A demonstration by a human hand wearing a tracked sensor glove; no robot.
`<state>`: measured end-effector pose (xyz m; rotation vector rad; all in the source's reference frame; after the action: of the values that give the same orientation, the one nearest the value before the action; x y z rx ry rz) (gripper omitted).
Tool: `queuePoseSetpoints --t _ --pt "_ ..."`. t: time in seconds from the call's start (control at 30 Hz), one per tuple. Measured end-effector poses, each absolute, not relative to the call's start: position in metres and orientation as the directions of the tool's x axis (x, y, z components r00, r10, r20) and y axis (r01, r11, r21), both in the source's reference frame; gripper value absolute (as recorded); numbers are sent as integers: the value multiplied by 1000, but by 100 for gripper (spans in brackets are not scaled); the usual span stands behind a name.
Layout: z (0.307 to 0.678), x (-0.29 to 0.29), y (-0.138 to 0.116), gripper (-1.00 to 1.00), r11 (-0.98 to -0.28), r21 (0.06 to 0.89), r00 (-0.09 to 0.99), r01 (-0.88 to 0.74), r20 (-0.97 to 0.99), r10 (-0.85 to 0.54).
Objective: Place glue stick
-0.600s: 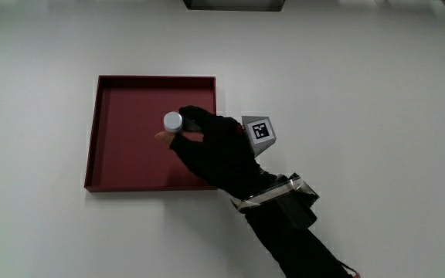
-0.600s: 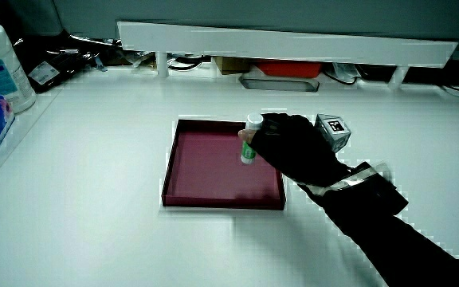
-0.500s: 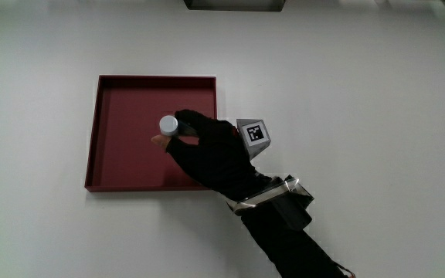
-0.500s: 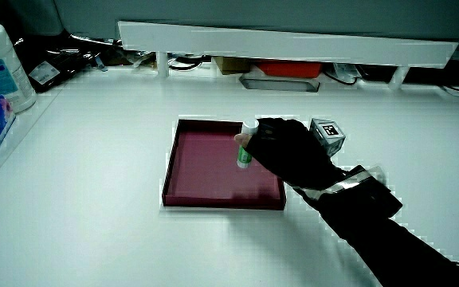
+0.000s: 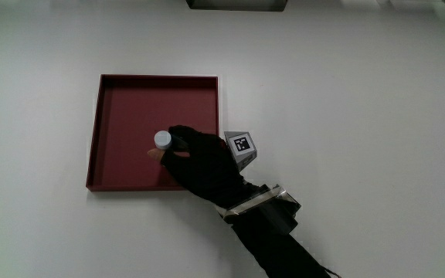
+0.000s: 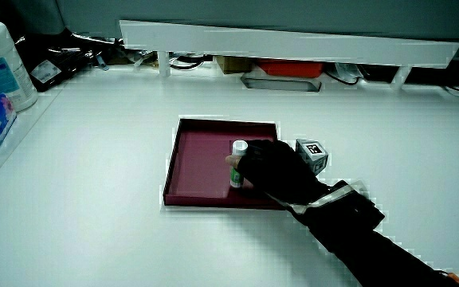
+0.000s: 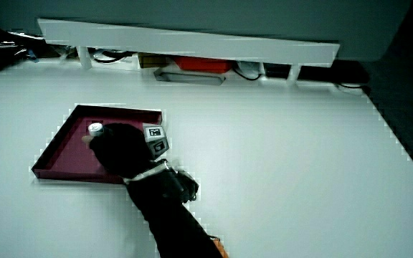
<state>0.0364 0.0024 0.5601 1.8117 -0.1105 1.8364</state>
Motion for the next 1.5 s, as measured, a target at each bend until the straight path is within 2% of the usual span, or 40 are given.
queuePoseSetpoints --t 0.33,0.57,1.5 --pt "561 32 4 0 -806 380 111 -455 922 372" --pt "562 32 4 0 -801 383 112 -460 920 376" --pt "558 36 8 -80 -806 373 62 -460 919 390"
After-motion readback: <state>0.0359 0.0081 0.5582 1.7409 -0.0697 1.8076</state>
